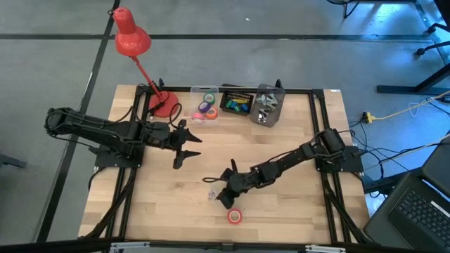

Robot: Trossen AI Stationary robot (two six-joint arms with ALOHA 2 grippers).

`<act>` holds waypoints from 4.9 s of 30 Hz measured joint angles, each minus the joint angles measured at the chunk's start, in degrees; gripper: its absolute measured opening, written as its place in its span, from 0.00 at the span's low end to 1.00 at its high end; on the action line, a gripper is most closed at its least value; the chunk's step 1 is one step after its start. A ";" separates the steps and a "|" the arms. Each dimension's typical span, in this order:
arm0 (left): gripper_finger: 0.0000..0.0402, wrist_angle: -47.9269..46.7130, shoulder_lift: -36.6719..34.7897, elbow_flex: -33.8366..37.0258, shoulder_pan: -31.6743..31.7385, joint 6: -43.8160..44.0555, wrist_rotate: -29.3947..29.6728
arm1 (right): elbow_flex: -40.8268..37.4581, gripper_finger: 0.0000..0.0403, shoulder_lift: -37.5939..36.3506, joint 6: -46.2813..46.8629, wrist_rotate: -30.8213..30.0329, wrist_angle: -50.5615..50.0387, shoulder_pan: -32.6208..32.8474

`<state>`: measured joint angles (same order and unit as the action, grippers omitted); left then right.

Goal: Pick and place Stapler, Stapler remover, tape
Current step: Put the purple staple remover into the right black bin

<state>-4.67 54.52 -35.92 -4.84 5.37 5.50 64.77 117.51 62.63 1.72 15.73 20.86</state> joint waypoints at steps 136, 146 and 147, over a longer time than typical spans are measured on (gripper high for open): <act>0.56 -10.50 8.57 11.96 -1.01 42.19 -2.08 | 6.24 0.06 -20.09 -29.88 -38.68 -42.29 -2.33; 0.56 12.98 14.79 13.58 -5.78 57.75 -5.22 | -15.06 0.22 -36.73 -17.57 -39.39 -34.91 -2.38; 0.56 13.63 16.04 12.99 -6.03 59.21 -5.86 | -16.66 0.23 -37.51 -18.02 -39.35 -33.61 -2.35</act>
<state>8.97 70.56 -22.93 -10.87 64.58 -0.36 48.11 80.01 44.61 -37.63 -17.88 18.51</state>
